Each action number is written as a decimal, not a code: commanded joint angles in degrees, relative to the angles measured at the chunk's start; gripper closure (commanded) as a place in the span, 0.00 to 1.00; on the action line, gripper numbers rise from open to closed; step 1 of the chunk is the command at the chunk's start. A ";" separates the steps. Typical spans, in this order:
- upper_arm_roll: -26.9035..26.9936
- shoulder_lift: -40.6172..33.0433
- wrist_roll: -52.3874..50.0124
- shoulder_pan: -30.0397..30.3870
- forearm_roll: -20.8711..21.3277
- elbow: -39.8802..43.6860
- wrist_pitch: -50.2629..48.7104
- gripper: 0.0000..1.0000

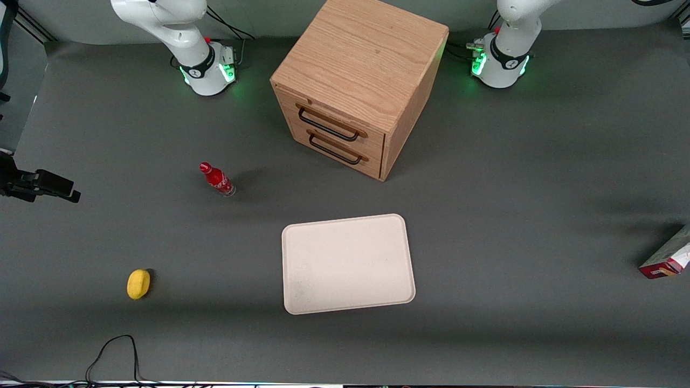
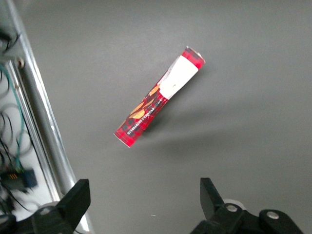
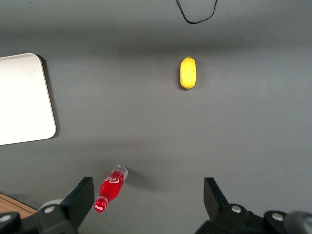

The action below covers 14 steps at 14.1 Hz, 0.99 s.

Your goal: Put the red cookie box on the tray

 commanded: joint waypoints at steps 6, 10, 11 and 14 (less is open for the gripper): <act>-0.61 0.97 37.53 1.14 0.13 0.86 -0.69 0.00; -0.61 4.56 37.88 1.14 -0.05 -1.87 1.94 0.00; -0.70 5.97 38.32 1.31 0.04 -2.13 3.60 0.00; -0.79 9.05 38.41 1.40 0.04 -3.98 9.31 0.00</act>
